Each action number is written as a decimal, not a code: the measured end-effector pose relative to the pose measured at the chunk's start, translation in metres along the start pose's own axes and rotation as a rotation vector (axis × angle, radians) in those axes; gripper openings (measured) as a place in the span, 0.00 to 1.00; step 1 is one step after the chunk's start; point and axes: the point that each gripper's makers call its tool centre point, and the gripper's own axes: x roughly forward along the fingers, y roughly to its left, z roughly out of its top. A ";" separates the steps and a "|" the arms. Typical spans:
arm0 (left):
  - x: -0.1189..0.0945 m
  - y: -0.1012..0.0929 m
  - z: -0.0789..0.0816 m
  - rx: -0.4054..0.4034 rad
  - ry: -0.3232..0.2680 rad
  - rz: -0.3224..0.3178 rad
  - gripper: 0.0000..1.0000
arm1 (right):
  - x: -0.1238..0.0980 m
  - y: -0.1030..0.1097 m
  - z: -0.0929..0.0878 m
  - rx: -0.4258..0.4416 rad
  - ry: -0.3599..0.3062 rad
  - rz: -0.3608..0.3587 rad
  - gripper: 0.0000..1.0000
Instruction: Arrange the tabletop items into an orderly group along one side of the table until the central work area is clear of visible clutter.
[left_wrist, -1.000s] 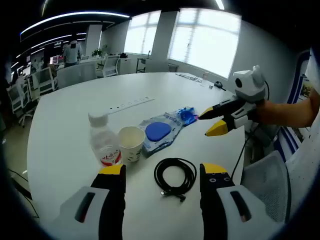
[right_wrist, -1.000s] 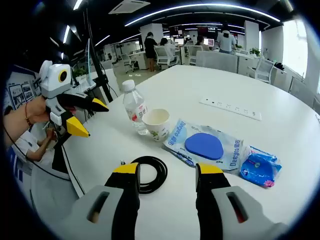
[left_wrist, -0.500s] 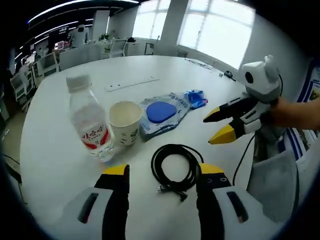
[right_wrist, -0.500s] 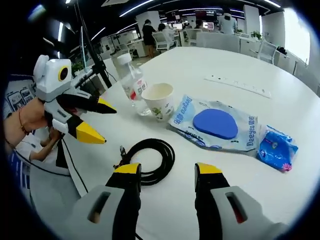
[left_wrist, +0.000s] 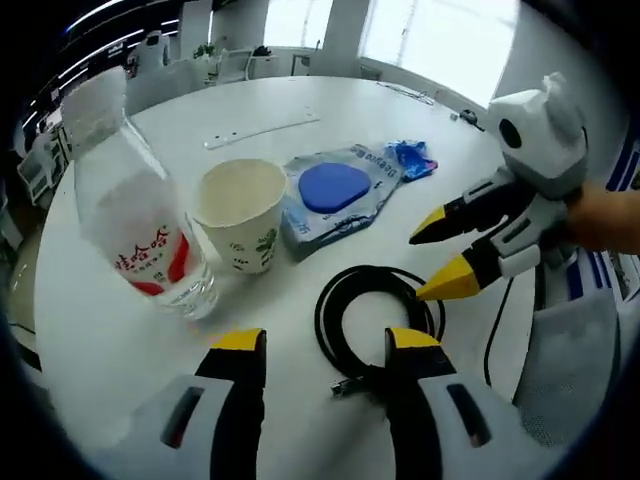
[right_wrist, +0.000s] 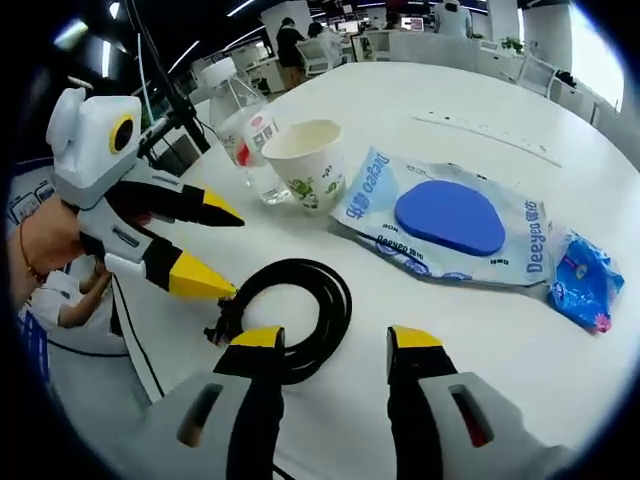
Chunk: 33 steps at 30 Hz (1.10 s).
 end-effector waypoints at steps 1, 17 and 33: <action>0.003 0.000 -0.002 0.009 0.015 0.003 0.46 | 0.002 0.000 0.000 0.002 0.003 0.000 0.39; 0.025 -0.003 -0.018 0.134 0.118 0.060 0.32 | 0.016 0.001 -0.008 -0.011 0.055 -0.011 0.24; 0.027 -0.009 -0.015 0.171 0.133 0.092 0.08 | 0.013 0.007 -0.007 0.020 0.053 0.003 0.05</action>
